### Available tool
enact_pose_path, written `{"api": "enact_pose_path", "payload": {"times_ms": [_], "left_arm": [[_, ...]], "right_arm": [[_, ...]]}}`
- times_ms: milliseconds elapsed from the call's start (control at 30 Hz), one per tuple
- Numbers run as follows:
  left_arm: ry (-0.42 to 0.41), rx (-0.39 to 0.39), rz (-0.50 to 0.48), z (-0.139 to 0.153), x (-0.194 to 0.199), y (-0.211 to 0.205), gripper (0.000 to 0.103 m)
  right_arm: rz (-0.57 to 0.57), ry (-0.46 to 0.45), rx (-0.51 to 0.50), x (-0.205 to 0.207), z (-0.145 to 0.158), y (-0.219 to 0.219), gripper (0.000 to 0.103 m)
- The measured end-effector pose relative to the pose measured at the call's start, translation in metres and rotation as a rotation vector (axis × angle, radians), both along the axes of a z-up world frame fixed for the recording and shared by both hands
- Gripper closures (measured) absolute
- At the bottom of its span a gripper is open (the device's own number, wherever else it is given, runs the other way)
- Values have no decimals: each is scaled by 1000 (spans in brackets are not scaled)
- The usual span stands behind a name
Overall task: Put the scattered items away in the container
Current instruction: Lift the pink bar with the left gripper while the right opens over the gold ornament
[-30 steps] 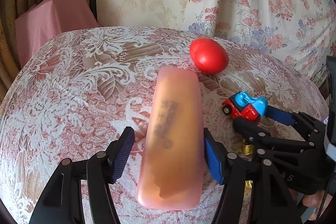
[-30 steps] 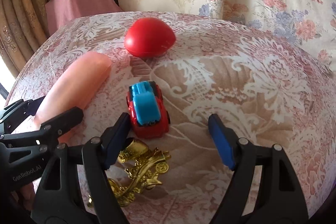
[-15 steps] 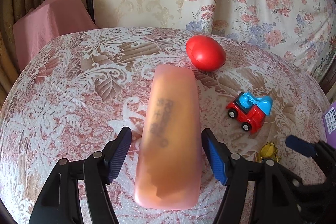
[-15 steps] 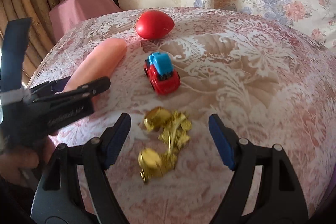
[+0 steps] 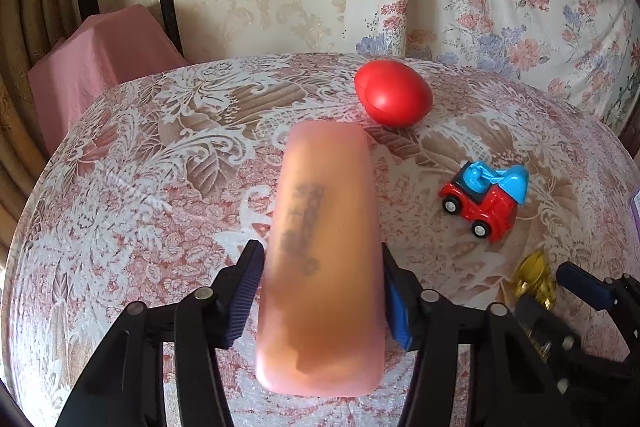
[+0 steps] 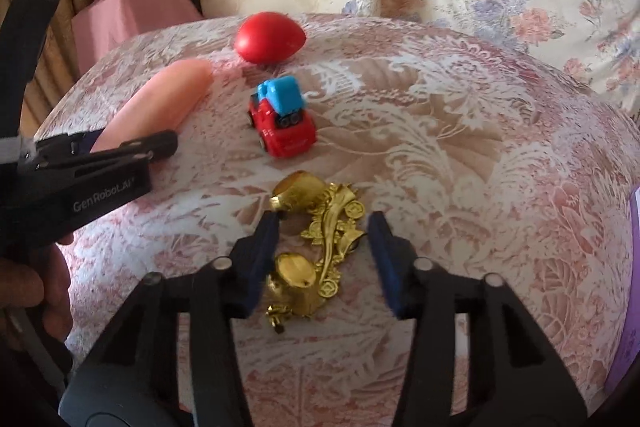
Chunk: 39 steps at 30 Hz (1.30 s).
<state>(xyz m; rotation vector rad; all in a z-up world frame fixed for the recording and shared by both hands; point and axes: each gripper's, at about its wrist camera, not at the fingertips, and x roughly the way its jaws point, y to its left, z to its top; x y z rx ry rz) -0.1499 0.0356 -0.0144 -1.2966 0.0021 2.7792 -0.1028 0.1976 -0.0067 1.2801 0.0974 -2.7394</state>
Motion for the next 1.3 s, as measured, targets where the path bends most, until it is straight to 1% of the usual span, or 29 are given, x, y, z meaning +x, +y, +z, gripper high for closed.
{"api": "enact_pose_path", "payload": {"times_ms": [167,333,633,667,733,800,1000,1033,1067,1100,1167,1233,1300], "left_arm": [[4,11,5,1,4,-2,54],[7,17,-14,1,18,0,55],[6,-16,-22,0,22,8,53],[5,-19,-21,0,22,8,52],[3,-29,-6,0,22,8,42],[-4,-21,11,-1,21,5,38],[-11,-17,15,-2,20,3,31],[-13,-11,6,-2,20,3,26],[-17,-11,-5,-3,20,4,23],[-22,-14,-17,-4,21,5,18],[-24,-14,-22,-4,21,5,17],[-26,-12,-27,-5,21,5,15],[-30,-15,-34,-6,21,6,11]], "right_arm": [[10,12,-56,-2,3,11,58],[-9,24,-18,-12,5,15,58],[-29,14,12,-16,3,13,58],[-31,12,15,-17,3,13,57],[-34,9,21,-17,2,12,57],[-38,6,26,-18,2,12,55],[-50,3,31,-18,1,12,54],[-60,1,40,-19,1,13,49],[-70,0,49,-19,0,13,38],[-86,-8,37,-20,-1,17,31],[-121,-26,10,-22,-3,25,13],[-95,-38,27,-24,-4,20,7],[-91,-38,34,-23,-4,19,7]]}}
